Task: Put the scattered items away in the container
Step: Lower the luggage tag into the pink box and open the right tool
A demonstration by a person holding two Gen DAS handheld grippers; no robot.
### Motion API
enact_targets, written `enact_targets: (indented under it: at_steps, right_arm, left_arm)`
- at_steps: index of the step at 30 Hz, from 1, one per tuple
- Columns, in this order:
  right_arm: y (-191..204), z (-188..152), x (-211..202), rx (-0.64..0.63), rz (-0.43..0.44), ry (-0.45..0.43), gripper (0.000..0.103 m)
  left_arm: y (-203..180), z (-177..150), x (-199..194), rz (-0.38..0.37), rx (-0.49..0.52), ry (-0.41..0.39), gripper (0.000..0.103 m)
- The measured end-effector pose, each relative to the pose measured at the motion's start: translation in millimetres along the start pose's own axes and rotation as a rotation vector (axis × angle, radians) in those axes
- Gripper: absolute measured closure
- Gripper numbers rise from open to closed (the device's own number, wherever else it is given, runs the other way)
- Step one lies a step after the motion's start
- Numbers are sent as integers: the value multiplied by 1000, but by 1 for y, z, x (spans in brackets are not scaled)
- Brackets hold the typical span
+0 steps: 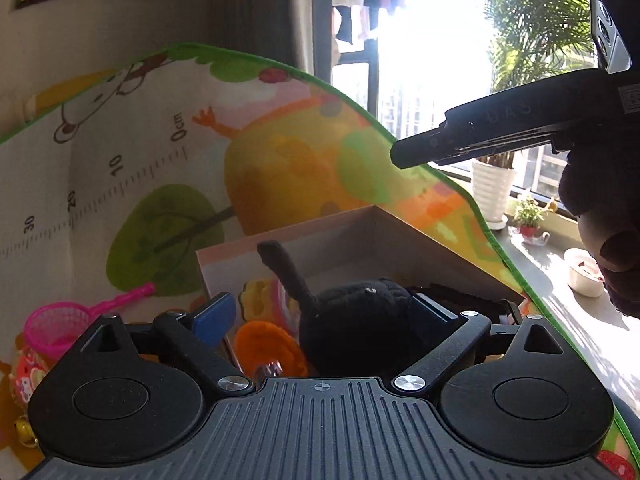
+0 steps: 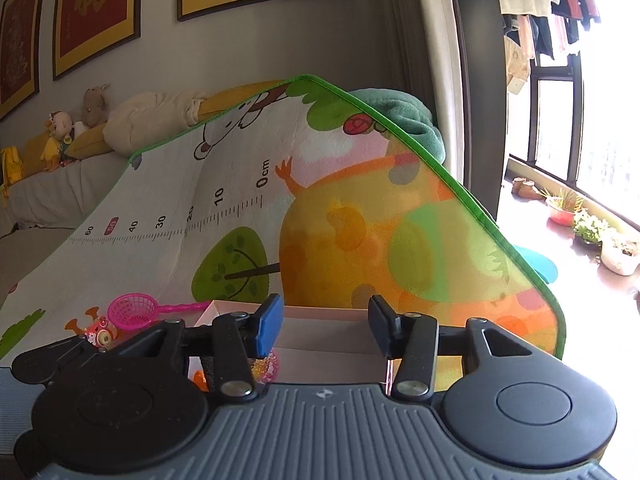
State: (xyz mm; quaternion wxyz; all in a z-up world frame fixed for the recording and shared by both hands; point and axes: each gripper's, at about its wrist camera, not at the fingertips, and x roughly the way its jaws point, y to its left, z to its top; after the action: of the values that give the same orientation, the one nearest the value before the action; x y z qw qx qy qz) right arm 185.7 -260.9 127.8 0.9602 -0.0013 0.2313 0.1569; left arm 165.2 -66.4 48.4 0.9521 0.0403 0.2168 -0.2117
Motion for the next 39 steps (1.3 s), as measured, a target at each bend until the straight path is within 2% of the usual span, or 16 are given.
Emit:
enact_targets:
  at_steps: [5, 8, 11, 12, 13, 14, 17, 19, 23, 26, 28, 31, 36, 39]
  right_arm:
    - [1, -22, -14, -32, 15, 86, 50]
    - [23, -43, -24, -146, 42, 161, 54]
    - [45, -63, -24, -264, 14, 208, 59]
    - [51, -68, -21, -298, -11, 216, 63]
    - [54, -70, -17, -321, -40, 225, 78]
    - [55, -70, -13, -330, -58, 235, 88]
    - [53, -54, -8, -322, -93, 223, 95]
    - [50, -30, -11, -298, -85, 183, 96]
    - [53, 18, -18, -293, -100, 54, 96]
    - [60, 30, -11, -339, -124, -8, 96]
    - [63, 25, 1, -397, -110, 1, 95]
    - [61, 12, 13, -408, -132, 54, 71]
    - [44, 11, -3, -303, -130, 70, 64]
    - [40, 11, -10, -288, -145, 69, 63]
  left_arm:
    - [10, -11, -24, 7, -13, -20, 2]
    - [16, -22, -42, 21, -40, -22, 2]
    - [23, -34, -56, 37, -73, -10, 1]
    - [26, -38, -60, 43, -81, -7, 1]
    - [29, -41, -63, 49, -89, -4, 1]
    - [32, -44, -65, 56, -96, -1, 1]
    - [43, -53, -74, 81, -129, 0, 1]
    - [50, -58, -79, 91, -164, -5, 1]
    - [61, -66, -83, 96, -232, -12, 1]
    - [65, -68, -84, 93, -248, -21, 1]
    - [67, -69, -86, 91, -255, -26, 0]
    - [69, -70, -89, 92, -261, -29, 0]
    - [72, -75, -91, 91, -256, -15, 0]
    - [74, -76, -89, 94, -260, -15, 0]
